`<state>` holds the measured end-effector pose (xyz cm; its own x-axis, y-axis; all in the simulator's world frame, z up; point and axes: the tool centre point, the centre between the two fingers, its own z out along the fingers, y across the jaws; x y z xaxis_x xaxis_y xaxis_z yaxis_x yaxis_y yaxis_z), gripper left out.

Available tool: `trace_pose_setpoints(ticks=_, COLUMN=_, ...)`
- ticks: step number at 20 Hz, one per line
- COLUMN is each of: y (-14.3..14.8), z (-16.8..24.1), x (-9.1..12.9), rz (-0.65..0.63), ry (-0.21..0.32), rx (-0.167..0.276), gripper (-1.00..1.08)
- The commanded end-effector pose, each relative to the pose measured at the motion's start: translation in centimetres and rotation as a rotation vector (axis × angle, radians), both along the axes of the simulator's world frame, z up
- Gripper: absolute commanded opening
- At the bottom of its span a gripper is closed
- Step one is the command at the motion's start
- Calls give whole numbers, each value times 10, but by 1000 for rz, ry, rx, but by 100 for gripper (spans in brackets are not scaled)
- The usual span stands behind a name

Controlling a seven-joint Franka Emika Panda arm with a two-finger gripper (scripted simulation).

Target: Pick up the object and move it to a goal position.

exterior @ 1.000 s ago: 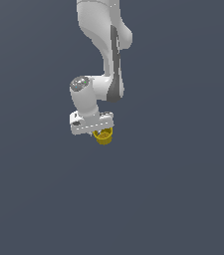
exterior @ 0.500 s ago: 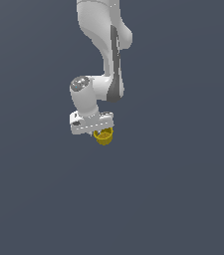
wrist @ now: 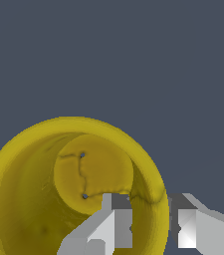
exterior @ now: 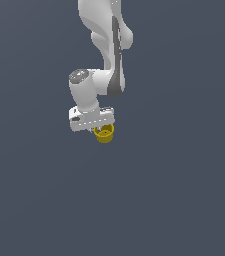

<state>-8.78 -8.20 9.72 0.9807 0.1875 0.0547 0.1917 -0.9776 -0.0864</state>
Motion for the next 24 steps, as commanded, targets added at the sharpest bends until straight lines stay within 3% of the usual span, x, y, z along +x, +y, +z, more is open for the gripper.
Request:
trace_pose_setpoints(ticks=1, y=1, z=15, x=-1, rz=0, ry=-3, rx=-1, gripper=-100)
trace_pose_setpoints(ticks=24, y=11, z=239, x=-27, rz=-1, ry=-2, rx=-3, gripper=-100)
